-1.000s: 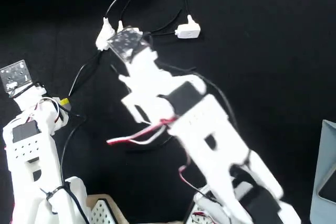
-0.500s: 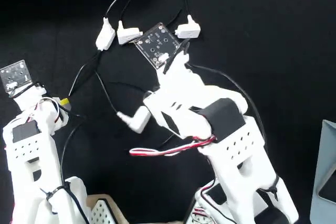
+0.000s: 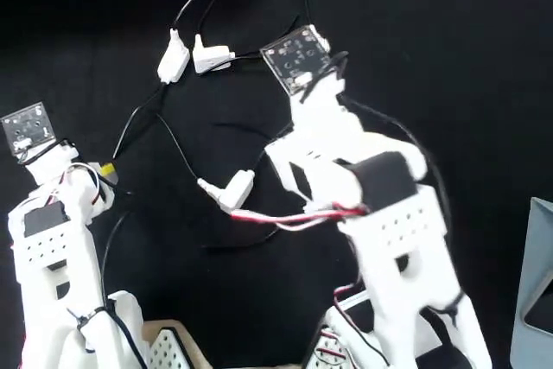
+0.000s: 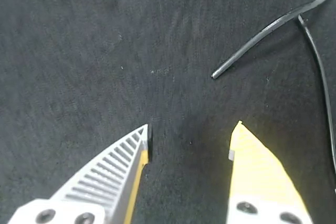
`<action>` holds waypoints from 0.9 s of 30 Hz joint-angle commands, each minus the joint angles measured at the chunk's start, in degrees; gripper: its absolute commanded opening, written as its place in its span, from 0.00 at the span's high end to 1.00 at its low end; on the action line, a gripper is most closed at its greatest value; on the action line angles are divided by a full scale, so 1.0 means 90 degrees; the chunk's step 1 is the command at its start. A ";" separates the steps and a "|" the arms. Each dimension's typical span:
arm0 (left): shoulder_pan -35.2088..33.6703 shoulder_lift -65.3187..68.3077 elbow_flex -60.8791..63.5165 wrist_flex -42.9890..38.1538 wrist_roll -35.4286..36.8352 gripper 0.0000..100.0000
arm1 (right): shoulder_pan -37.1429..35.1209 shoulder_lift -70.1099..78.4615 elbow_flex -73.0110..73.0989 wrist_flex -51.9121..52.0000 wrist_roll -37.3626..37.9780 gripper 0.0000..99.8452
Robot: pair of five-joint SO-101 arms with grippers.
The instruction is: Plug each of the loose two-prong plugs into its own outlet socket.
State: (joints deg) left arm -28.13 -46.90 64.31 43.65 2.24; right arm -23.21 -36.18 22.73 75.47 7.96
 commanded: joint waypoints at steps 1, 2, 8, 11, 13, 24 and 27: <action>-0.0054 -0.0039 -0.0054 -0.0127 0.0029 0.75 | 0.0186 -0.0103 0.1402 -0.1739 0.0254 0.99; -0.0054 -0.0039 -0.0054 -0.0127 0.0029 0.75 | 0.0186 -0.0103 0.1832 -0.2198 0.0342 0.99; -0.0024 -0.0039 -0.0054 -0.0127 0.0029 0.75 | 0.0176 0.0083 0.3521 -0.4142 0.0498 0.99; -0.0024 -0.0039 -0.0054 -0.0127 0.0029 0.75 | 0.0186 0.0659 0.3707 -0.4552 0.0459 0.99; -0.0024 -0.0039 -0.0054 -0.0127 0.0029 0.75 | 0.0176 0.1177 0.3629 -0.4737 0.0449 0.99; -0.0015 -0.0039 0.0015 -0.0166 0.0029 0.75 | 0.0166 0.3531 0.2574 -0.4708 0.0440 0.99; -0.0005 -0.0039 0.0015 -0.0166 0.0029 0.75 | 0.0166 0.3648 0.2339 -0.4269 0.0440 0.99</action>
State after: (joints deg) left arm -28.13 -46.90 65.01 43.12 2.24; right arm -22.07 -4.26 47.25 34.24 12.09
